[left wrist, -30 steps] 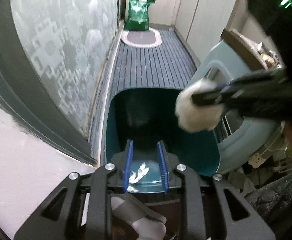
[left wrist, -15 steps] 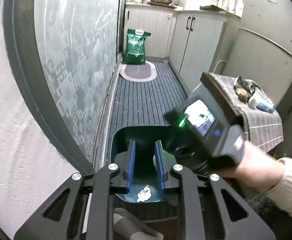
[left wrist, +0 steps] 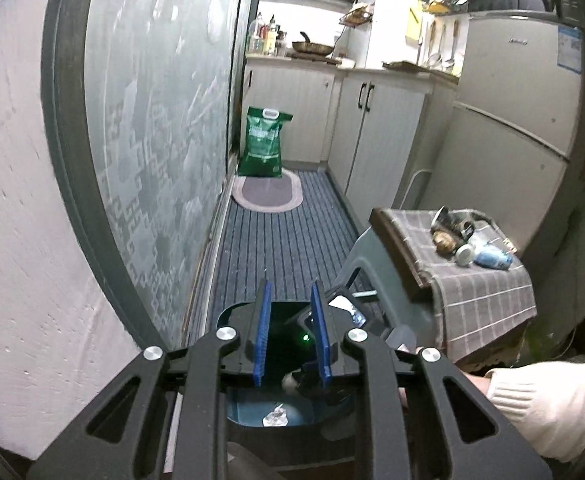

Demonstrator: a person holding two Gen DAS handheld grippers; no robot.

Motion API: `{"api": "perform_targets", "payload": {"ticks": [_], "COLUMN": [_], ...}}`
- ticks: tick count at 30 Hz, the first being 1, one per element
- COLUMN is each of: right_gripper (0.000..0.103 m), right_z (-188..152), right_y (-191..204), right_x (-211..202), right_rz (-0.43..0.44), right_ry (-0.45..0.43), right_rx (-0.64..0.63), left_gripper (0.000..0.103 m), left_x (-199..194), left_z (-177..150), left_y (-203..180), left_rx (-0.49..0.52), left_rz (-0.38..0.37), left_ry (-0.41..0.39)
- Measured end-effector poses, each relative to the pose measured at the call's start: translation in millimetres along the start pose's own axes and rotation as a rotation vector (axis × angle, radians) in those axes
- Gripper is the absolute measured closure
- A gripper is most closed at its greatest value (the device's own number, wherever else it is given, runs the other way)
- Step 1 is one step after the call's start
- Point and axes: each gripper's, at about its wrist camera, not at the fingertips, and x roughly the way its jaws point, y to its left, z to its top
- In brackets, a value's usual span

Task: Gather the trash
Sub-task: 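Open the left gripper dropping the tissue while the right gripper releases the bag into the bin, then move both grippers back over the table toward the remaining items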

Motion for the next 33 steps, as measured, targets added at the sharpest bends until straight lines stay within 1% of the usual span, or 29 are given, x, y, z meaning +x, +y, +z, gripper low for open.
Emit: {"api": "perform_targets", "payload": {"ticks": [2,6,9,11,15,18,21,24,27,33], "right_gripper": [0.070,0.070,0.070,0.070,0.070,0.070,0.070,0.071,0.071,0.070], "right_z": [-1,-4,-3,-2,0,0,-3,-10,-16,-39], "right_y": [1,7,12,15,22,25,24,19,12,-29], "right_x": [-3,-13,-27,-41,-76,-114,-143,-175,-196,-240], "right_rz": [0.009,0.025,0.044,0.055,0.075,0.076,0.068,0.056,0.033,-0.025], "right_ry": [-0.009,-0.030,-0.063,-0.097,-0.185,-0.275,-0.337,-0.406,-0.451,-0.536], "right_rx": [-0.006,-0.022,-0.033,-0.037,-0.049,-0.064,-0.077,-0.081,-0.081,-0.038], "left_gripper": [0.074,0.072,0.070,0.066,0.065,0.062,0.061,0.060,0.059,0.056], "left_x": [-7,-15,-20,-24,-32,-37,-40,-40,-39,-27], "left_z": [3,8,13,16,22,25,29,32,35,38], "left_y": [-3,-5,-7,-9,-15,-18,-21,-26,-32,-51], "left_rx": [0.003,-0.007,-0.008,-0.010,-0.007,-0.005,-0.009,-0.006,-0.003,0.004], "left_rz": [-0.003,0.002,0.008,0.006,0.003,0.002,-0.003,-0.007,-0.016,-0.045], "left_ry": [-0.025,-0.053,-0.074,-0.090,-0.124,-0.148,-0.164,-0.172,-0.182,-0.182]}}
